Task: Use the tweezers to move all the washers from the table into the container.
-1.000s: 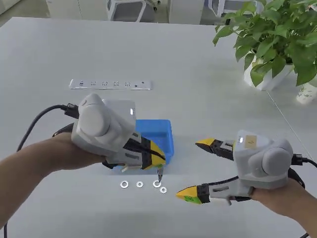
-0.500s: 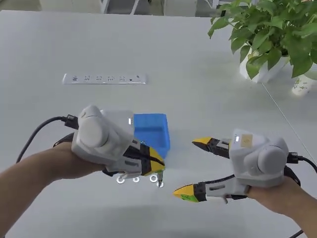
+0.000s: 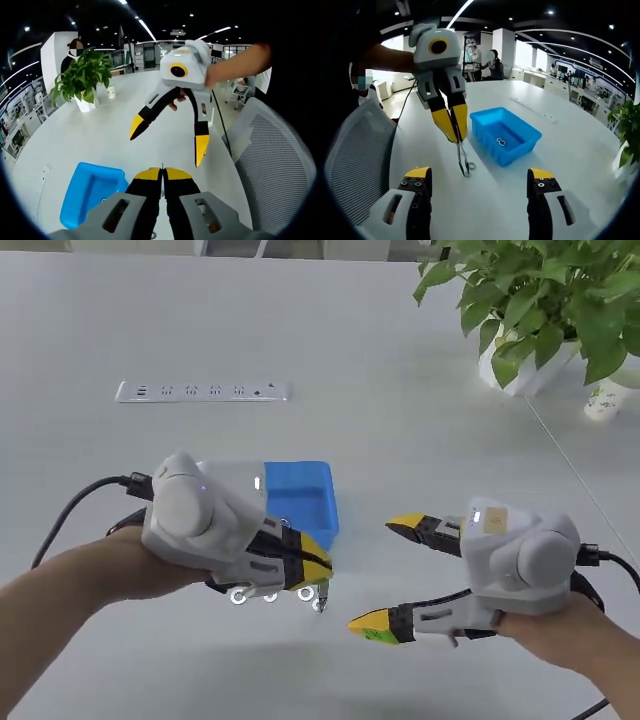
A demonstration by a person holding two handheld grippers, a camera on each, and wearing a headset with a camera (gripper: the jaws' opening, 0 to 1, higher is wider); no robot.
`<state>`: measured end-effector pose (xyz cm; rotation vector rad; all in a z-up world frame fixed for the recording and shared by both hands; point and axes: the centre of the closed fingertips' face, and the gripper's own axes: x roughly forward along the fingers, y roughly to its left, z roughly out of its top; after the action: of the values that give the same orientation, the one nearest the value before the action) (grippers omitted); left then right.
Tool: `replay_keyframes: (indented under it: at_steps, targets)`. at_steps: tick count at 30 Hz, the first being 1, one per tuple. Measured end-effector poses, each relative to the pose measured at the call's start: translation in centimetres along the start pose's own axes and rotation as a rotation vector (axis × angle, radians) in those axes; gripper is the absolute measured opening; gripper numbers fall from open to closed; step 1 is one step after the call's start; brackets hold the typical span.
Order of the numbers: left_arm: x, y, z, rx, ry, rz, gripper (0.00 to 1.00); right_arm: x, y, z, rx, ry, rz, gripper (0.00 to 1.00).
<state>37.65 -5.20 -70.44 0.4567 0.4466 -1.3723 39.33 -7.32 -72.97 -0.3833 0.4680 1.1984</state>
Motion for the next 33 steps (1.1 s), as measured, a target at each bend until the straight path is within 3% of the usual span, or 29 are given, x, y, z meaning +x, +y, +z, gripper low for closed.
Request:
replay_keyframes:
  at_steps: [18, 27, 33]
  targets:
    - [-0.5, 0.0, -0.5, -0.013, 0.014, -0.005, 0.05, 1.3, 0.9, 0.1, -0.045, 0.009, 0.047, 0.72]
    - [-0.4, 0.0, -0.4, -0.022, 0.018, 0.003, 0.05, 3.2, 2.3, 0.5, -0.098, 0.016, 0.129, 0.54]
    - [-0.3, -0.1, -0.4, -0.022, 0.020, 0.005, 0.05, 4.4, 2.9, 0.1, -0.145, 0.046, 0.177, 0.35]
